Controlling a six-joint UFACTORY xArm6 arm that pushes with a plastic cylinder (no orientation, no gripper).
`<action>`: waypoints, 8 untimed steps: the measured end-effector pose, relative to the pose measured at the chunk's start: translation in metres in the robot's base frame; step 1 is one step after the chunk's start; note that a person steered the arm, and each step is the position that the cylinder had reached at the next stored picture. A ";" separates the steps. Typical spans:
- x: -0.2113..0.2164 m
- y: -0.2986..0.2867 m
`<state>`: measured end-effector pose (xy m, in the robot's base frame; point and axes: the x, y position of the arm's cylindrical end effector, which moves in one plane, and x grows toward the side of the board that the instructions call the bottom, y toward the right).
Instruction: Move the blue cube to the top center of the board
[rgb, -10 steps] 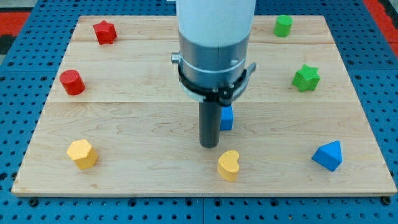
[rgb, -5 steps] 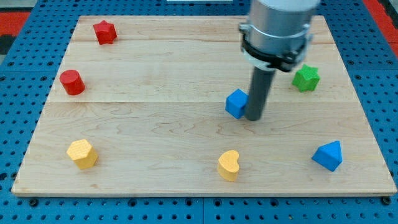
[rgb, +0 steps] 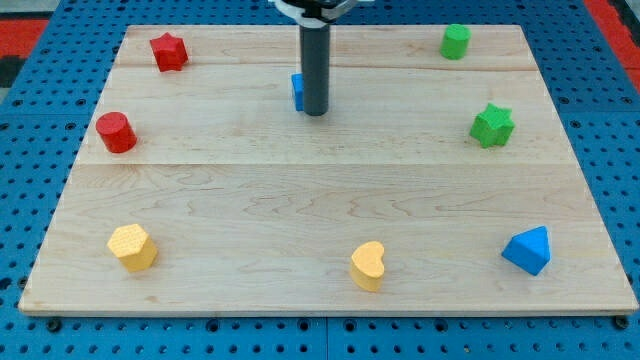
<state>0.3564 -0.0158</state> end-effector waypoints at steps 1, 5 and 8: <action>-0.007 -0.015; -0.098 0.013; -0.096 0.017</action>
